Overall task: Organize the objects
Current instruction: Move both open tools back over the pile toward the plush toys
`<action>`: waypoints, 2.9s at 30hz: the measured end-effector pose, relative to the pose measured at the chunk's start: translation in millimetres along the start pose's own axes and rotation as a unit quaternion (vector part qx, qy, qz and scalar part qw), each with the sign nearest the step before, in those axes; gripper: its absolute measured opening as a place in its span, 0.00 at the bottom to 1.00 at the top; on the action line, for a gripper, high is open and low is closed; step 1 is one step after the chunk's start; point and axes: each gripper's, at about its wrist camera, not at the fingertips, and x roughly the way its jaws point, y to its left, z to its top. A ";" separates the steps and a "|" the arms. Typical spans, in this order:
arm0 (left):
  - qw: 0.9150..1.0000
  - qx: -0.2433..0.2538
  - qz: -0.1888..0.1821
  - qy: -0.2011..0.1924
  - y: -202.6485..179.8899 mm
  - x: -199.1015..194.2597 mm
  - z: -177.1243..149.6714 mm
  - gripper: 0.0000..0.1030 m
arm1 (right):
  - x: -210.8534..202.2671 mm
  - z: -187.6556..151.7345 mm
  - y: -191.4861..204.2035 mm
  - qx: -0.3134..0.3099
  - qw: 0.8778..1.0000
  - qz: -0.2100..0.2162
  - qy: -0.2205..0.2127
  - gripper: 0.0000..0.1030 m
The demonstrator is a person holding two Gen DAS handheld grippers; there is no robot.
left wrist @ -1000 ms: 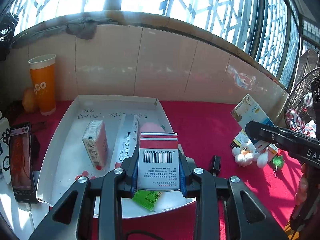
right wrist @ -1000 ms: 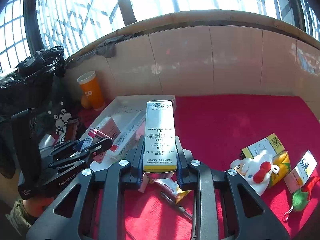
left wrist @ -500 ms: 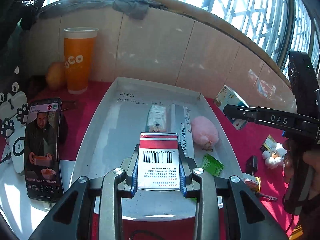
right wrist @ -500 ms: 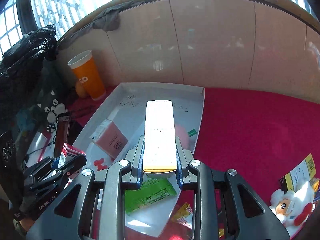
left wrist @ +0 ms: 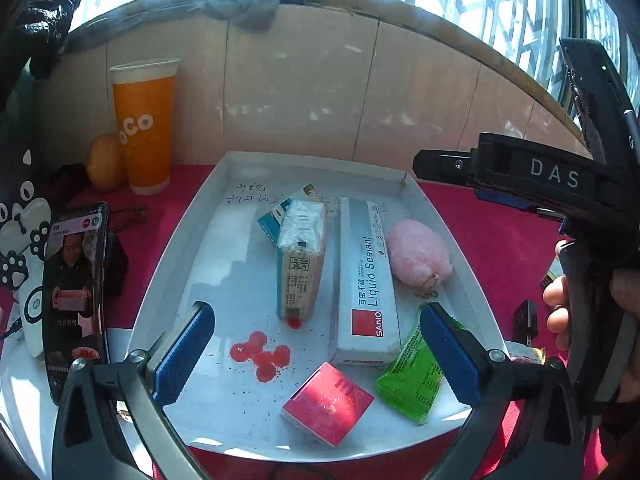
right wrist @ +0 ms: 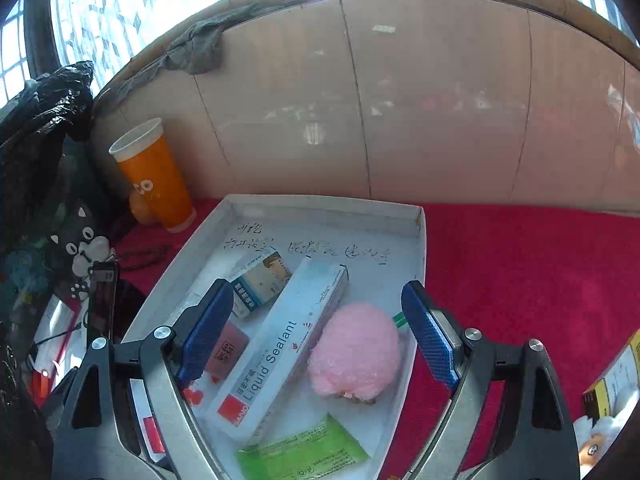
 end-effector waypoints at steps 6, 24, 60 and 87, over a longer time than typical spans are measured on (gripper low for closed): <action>1.000 0.014 0.025 -0.013 -11.8 -12.9 -1.2 1.00 | -53.9 -19.8 -9.2 0.016 0.999 0.008 -0.038 0.85; 0.986 0.106 -0.126 0.011 -79.2 -34.6 -40.5 1.00 | -139.0 -102.0 -88.1 0.100 0.993 -0.037 -0.057 0.85; 0.914 0.303 -0.231 0.142 -197.6 -12.4 -116.0 1.00 | -130.0 -167.2 -156.7 0.196 0.974 -0.102 -0.045 0.85; 0.915 0.305 -0.224 0.141 -197.3 -14.2 -113.7 1.00 | -157.8 -152.4 -164.6 0.195 0.971 -0.109 -0.082 0.85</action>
